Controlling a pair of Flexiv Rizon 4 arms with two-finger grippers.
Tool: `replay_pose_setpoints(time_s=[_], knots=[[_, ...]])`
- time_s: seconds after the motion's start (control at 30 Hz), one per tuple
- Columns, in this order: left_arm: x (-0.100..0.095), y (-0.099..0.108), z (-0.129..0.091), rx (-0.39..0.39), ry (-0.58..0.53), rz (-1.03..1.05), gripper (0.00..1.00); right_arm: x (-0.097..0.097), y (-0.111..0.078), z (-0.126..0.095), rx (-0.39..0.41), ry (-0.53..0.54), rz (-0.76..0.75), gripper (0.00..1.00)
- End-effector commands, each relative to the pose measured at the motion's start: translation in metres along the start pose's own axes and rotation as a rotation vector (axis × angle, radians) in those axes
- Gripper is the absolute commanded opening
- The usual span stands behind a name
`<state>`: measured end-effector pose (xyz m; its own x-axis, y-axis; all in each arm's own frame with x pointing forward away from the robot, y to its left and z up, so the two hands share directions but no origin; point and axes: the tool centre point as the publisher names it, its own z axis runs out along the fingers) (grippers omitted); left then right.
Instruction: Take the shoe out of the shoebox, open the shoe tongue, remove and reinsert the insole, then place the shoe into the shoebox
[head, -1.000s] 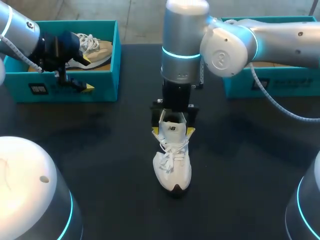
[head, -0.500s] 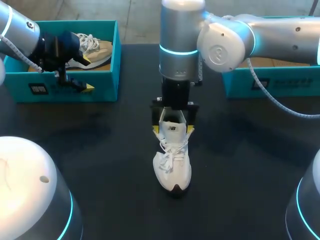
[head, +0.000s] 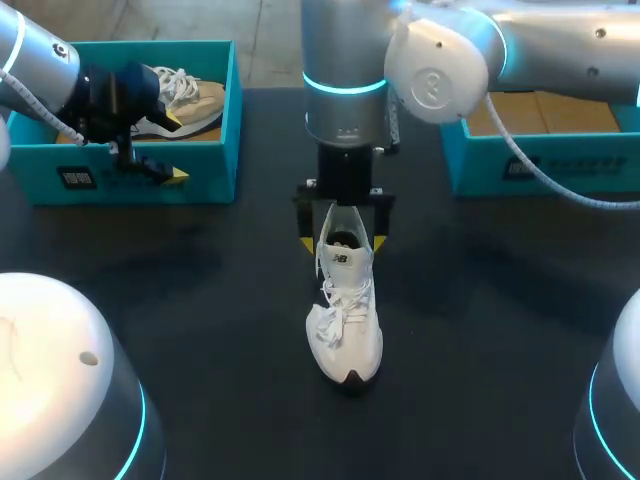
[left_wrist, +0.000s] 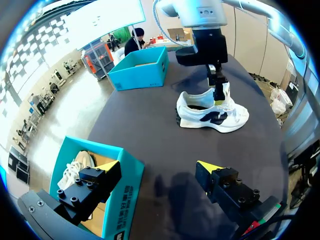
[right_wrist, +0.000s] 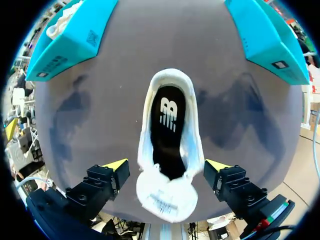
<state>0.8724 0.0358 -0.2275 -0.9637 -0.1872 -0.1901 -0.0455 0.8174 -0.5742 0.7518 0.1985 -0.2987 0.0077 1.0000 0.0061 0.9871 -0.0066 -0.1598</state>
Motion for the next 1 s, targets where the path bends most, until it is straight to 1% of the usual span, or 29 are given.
replay_pose_setpoints(time_s=[0.03, 0.1, 0.17, 0.2, 0.23, 0.27, 0.3, 0.33, 0.37, 0.4, 0.43, 0.47, 0.5, 0.73, 0.87, 1.0], knots=[[0.000, 0.000, 0.000, -0.004, 0.000, 0.000, 1.00, -0.004, -0.021, -0.022, -0.071, -0.001, 0.020, 1.00], [0.000, 0.000, 0.000, -0.004, 0.000, 0.000, 1.00, -0.005, -0.027, -0.028, -0.084, -0.013, 0.035, 1.00], [0.000, 0.000, 0.000, -0.004, 0.000, 0.000, 1.00, -0.007, -0.034, -0.032, -0.088, -0.027, 0.053, 0.97], [0.000, 0.000, 0.000, -0.004, 0.000, 0.000, 1.00, -0.008, -0.038, -0.034, -0.091, -0.029, 0.064, 0.92], [0.000, 0.000, 0.000, -0.004, 0.000, 0.000, 1.00, -0.009, -0.042, -0.035, -0.089, -0.036, 0.074, 0.82], [0.000, 0.000, 0.000, -0.004, 0.000, 0.000, 1.00, -0.010, -0.046, -0.035, -0.090, -0.042, 0.087, 0.75], [0.000, 0.000, 0.000, -0.004, 0.000, 0.000, 1.00, -0.011, -0.050, -0.034, -0.091, -0.045, 0.098, 0.71], [0.000, 0.000, 0.000, -0.004, 0.000, 0.000, 1.00, -0.011, -0.054, -0.033, -0.088, -0.046, 0.106, 0.70], [0.000, 0.000, 0.000, -0.004, 0.000, 0.000, 1.00, -0.011, -0.059, -0.031, -0.088, -0.040, 0.116, 0.64], [0.000, 0.000, 0.000, -0.004, 0.000, 0.000, 1.00, -0.010, -0.063, -0.030, -0.086, -0.032, 0.122, 0.64], [0.000, 0.000, 0.000, -0.004, 0.000, 0.000, 1.00, -0.009, -0.065, -0.029, -0.085, -0.027, 0.124, 0.60], [0.000, 0.000, 0.000, -0.004, 0.000, 0.000, 1.00, -0.007, -0.068, -0.026, -0.082, -0.019, 0.126, 0.47], [0.000, 0.000, 0.000, -0.004, 0.000, 0.000, 1.00, -0.006, -0.070, -0.024, -0.079, -0.013, 0.126, 0.45], [0.000, 0.000, 0.000, -0.004, 0.000, 0.000, 1.00, -0.009, -0.083, -0.009, -0.065, 0.017, 0.148, 0.44], [0.000, 0.000, 0.000, -0.004, 0.000, 0.000, 1.00, -0.007, -0.084, -0.004, -0.050, 0.037, 0.124, 0.45], [0.000, 0.000, 0.000, -0.004, 0.000, 0.000, 1.00, -0.006, -0.079, 0.004, -0.035, 0.054, 0.107, 0.45]])
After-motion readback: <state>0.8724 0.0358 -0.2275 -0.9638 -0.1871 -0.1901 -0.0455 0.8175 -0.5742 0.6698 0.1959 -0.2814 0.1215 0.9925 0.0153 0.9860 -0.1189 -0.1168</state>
